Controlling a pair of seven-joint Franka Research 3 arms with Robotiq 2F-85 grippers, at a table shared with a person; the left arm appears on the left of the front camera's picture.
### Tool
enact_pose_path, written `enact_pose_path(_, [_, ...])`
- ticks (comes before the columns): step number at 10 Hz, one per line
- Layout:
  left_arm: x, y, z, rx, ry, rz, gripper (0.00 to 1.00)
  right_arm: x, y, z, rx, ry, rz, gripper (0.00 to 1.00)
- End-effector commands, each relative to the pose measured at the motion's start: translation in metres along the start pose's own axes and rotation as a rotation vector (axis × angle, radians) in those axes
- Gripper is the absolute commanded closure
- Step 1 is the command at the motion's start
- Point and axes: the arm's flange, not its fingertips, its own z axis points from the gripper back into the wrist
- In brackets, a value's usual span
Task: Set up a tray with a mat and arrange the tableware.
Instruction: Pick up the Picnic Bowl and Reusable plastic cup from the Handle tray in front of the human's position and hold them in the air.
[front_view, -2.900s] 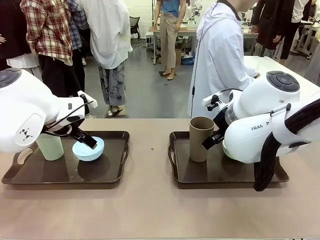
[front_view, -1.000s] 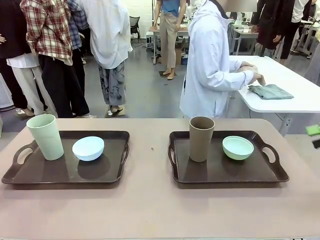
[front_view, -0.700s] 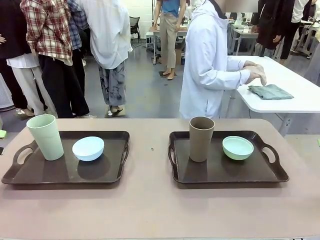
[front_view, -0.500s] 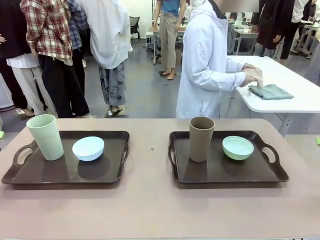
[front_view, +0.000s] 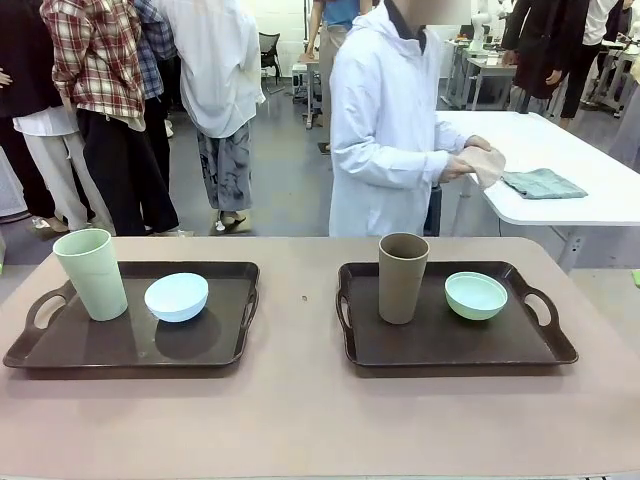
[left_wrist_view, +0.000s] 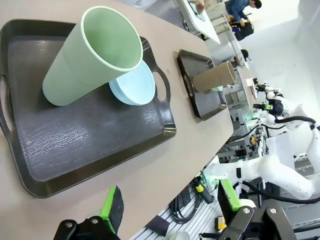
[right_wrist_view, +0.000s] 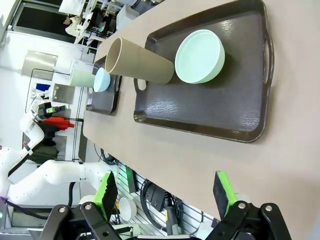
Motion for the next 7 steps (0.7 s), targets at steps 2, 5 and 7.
enact_pose_path(2, [0.0023, 0.0030, 0.0004, -0.019, -0.015, -0.021, 0.00, 0.0008, -0.0024, -0.0002, 0.022, -0.007, 0.021, 0.00])
enact_pose_path(5, [0.0023, 0.0030, 0.0004, -0.019, -0.015, -0.021, 0.00, 0.0008, -0.0024, -0.0002, 0.022, -0.007, 0.021, 0.00])
enact_pose_path(7, [0.0023, 0.0030, 0.0004, -0.019, -0.015, -0.021, 0.00, 0.0008, -0.0024, -0.0002, 0.022, -0.007, 0.021, 0.00])
